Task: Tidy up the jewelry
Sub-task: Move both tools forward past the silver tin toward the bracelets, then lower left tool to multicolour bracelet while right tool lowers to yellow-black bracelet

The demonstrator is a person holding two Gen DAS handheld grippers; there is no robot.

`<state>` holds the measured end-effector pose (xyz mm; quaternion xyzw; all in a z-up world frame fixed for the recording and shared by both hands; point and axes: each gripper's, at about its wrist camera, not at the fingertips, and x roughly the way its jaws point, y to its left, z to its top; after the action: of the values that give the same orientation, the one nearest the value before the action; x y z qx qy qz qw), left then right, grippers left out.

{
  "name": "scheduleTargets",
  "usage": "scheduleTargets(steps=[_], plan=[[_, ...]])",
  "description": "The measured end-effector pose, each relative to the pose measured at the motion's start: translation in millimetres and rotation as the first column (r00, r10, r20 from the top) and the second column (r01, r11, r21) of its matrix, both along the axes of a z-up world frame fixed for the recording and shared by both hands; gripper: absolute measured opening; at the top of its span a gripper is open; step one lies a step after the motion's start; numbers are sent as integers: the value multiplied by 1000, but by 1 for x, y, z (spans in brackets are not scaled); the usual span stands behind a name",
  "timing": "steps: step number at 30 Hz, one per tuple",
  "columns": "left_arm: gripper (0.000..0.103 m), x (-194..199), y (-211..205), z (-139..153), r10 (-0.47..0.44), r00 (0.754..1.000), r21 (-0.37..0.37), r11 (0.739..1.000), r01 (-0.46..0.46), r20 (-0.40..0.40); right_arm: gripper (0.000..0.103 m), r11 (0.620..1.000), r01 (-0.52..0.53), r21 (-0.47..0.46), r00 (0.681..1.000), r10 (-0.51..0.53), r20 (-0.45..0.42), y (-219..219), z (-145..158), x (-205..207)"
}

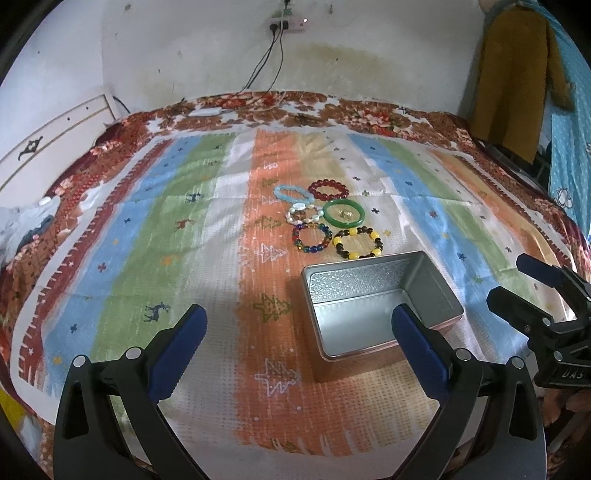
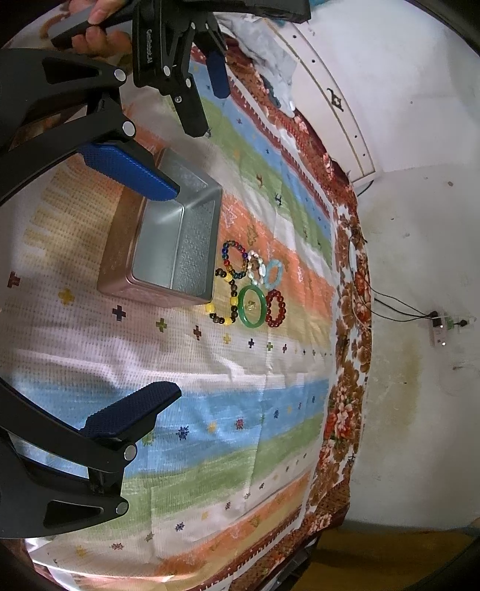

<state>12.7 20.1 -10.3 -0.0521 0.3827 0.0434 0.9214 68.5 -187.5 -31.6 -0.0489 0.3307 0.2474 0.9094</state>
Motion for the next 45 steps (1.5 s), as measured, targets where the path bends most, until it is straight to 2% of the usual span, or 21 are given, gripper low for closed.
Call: scheduleTargets(steps=[6, 12, 20, 30, 34, 40, 45], plan=[[97, 10, 4, -4, -3, 999, -19, 1000, 3, -33, 99, 1000, -3, 6, 1000, 3, -29, 2, -1, 10], [97, 13, 5, -4, 10, 999, -5, 1000, -10, -33, 99, 1000, -5, 14, 999, 5, -43, 3, -1, 19], [97, 40, 11, 0, -22, 998, -37, 999, 19, -64, 99, 1000, -3, 9, 1000, 3, -7, 8, 10, 36], [97, 85, 35, -4, -4, 993, -83, 996, -6, -117, 99, 999, 30, 13, 997, -29, -70, 7, 8, 77], [97, 98, 38, -7, -9, 989, -83, 997, -3, -144, 99, 999, 34, 2, 993, -33, -117, 7, 2, 90], [97, 120, 35, -12, -29, 984, -67, 998, 18, -176, 99, 999, 31, -22, 993, -33, -116, 14, 0, 103], [97, 137, 41, -24, -27, 973, -98, 995, 4, -230, 99, 999, 32, -23, 982, -36, -184, 18, -8, 121]])
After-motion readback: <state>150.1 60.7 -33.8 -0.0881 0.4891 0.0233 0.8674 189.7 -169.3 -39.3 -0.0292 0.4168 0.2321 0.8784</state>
